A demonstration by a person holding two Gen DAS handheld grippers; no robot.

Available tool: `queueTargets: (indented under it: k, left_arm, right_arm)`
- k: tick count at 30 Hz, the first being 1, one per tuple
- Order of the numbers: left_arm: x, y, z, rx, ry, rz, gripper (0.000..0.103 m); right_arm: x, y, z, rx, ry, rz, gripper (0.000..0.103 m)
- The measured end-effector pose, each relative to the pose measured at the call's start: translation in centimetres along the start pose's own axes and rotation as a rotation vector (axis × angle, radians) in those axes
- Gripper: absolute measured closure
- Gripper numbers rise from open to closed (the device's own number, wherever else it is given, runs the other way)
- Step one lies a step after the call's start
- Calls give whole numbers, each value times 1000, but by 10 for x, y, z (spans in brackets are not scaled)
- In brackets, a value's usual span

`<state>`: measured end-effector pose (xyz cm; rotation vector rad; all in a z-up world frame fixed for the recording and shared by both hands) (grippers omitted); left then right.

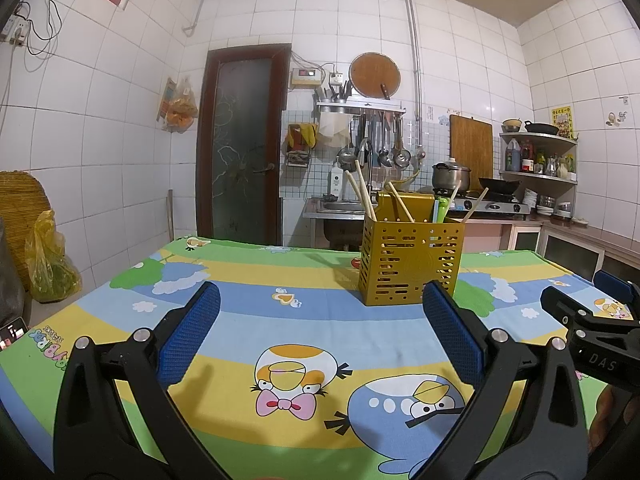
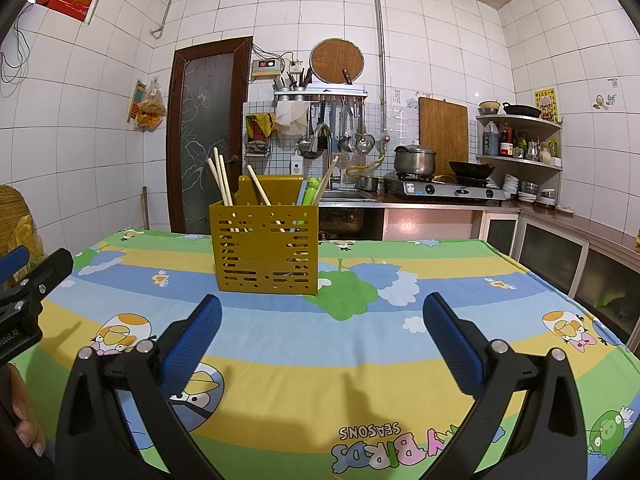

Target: Organize utensils

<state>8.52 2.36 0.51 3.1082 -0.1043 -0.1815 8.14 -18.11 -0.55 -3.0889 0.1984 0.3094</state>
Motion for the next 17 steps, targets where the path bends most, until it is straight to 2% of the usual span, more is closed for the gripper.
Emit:
queueTargets:
  k: [17]
  left_arm:
    - [-2,0,-2,3,4,1,5]
  right_arm:
    - [0,1,0,0,-1,1,5]
Point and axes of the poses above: each gripper's, at about its wrist camera, not at the fingertips, and x roughly the way its jaws point, y to its right, z to its underside, the point moved 3 cm from there along x, roughly the way its jaws point, and after that the axes turned 3 degrees about y, right-handed, at the moved point
